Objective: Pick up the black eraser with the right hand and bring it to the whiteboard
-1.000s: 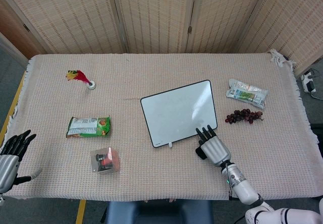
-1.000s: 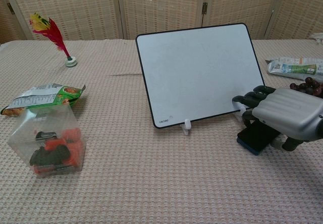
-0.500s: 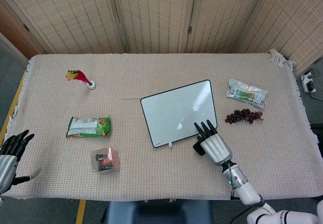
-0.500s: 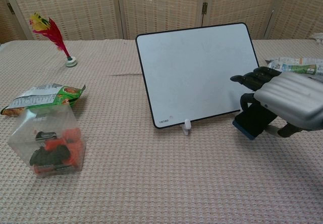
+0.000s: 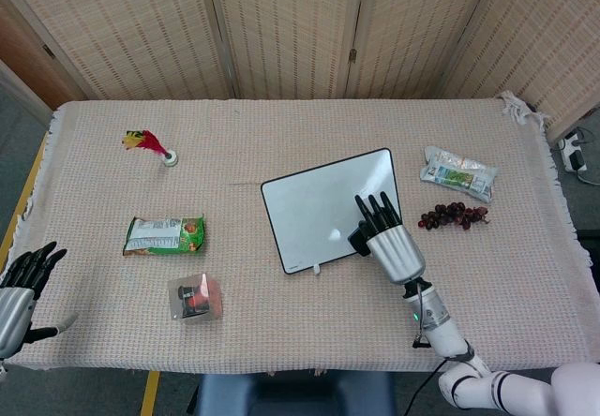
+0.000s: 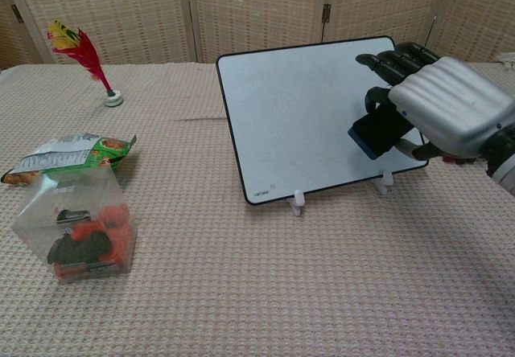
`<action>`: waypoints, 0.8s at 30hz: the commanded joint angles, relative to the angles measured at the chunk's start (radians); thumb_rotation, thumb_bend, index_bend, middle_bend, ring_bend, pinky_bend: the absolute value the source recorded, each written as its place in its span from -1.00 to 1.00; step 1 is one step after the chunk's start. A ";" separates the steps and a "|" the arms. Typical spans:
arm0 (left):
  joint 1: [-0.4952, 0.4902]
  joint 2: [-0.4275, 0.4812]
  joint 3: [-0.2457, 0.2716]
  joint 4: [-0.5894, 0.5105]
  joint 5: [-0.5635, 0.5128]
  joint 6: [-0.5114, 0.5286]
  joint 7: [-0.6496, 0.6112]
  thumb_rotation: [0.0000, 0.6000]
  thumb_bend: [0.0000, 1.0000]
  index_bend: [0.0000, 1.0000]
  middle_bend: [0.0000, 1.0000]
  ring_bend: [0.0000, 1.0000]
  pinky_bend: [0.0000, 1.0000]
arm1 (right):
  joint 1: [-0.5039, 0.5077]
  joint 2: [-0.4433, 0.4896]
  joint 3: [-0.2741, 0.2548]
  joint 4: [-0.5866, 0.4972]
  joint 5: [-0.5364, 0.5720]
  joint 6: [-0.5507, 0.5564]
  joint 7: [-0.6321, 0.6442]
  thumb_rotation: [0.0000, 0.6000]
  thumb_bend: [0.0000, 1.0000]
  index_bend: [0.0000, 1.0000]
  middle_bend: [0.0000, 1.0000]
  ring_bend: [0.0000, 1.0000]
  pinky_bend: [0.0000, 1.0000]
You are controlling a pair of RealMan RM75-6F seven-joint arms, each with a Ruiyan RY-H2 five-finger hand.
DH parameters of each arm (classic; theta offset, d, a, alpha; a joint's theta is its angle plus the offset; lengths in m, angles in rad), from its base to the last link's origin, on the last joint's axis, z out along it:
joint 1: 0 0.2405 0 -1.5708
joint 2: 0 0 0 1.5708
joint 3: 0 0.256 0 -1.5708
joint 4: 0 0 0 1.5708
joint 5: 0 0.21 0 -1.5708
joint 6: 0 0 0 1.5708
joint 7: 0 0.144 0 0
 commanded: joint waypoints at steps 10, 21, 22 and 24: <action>-0.007 0.013 0.001 0.015 -0.010 -0.021 -0.048 1.00 -0.54 -1.00 -1.00 -1.00 -1.00 | 0.103 -0.214 0.069 0.335 -0.072 0.076 0.136 1.00 -0.29 0.15 -0.92 -0.90 -1.00; -0.010 0.017 0.006 0.011 -0.012 -0.032 -0.039 1.00 -0.54 -1.00 -1.00 -1.00 -1.00 | 0.122 -0.232 0.100 0.336 -0.006 0.005 0.082 1.00 -0.29 -0.59 -1.00 -0.96 -1.00; -0.009 0.017 0.005 0.009 -0.013 -0.032 -0.038 1.00 -0.54 -1.00 -1.00 -1.00 -1.00 | 0.121 -0.228 0.101 0.328 -0.005 0.007 0.082 1.00 -0.29 -0.67 -1.00 -0.97 -1.00; -0.008 0.018 0.005 0.008 -0.014 -0.030 -0.043 1.00 -0.54 -1.00 -1.00 -1.00 -1.00 | 0.116 -0.215 0.102 0.306 0.000 0.011 0.079 1.00 -0.29 -0.89 -1.00 -0.98 -1.00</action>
